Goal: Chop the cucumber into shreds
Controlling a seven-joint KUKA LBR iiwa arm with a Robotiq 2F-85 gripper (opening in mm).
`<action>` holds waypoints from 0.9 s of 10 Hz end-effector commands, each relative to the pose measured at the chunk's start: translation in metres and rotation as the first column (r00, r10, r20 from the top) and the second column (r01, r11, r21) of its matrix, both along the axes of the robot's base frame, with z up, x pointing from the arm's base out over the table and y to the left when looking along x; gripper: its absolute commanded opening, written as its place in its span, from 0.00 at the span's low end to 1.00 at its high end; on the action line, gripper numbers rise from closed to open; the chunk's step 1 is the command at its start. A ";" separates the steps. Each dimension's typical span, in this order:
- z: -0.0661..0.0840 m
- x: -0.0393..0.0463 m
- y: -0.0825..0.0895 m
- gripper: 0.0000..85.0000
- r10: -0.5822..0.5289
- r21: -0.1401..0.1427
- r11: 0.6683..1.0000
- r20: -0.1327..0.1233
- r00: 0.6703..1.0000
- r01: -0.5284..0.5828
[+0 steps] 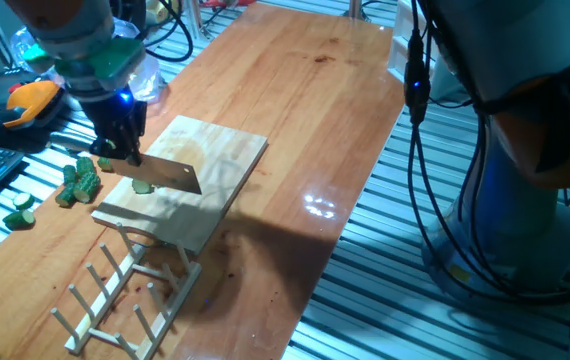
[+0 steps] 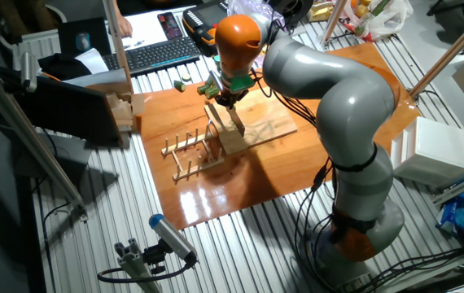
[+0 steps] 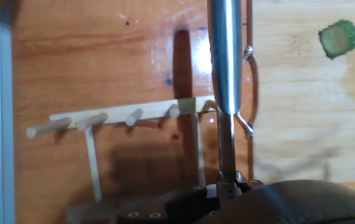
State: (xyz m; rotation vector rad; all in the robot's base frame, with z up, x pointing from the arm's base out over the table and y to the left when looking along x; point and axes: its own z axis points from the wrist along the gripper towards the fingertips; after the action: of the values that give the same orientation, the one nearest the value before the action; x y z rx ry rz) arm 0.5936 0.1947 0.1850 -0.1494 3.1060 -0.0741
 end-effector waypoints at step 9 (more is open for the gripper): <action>0.007 -0.0024 0.012 0.00 0.020 0.017 1.000 -0.017 1.000 -0.019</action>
State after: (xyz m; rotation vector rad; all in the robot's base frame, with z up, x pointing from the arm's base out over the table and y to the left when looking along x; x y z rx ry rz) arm 0.5911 0.2068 0.1922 -0.1800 3.1202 -0.0475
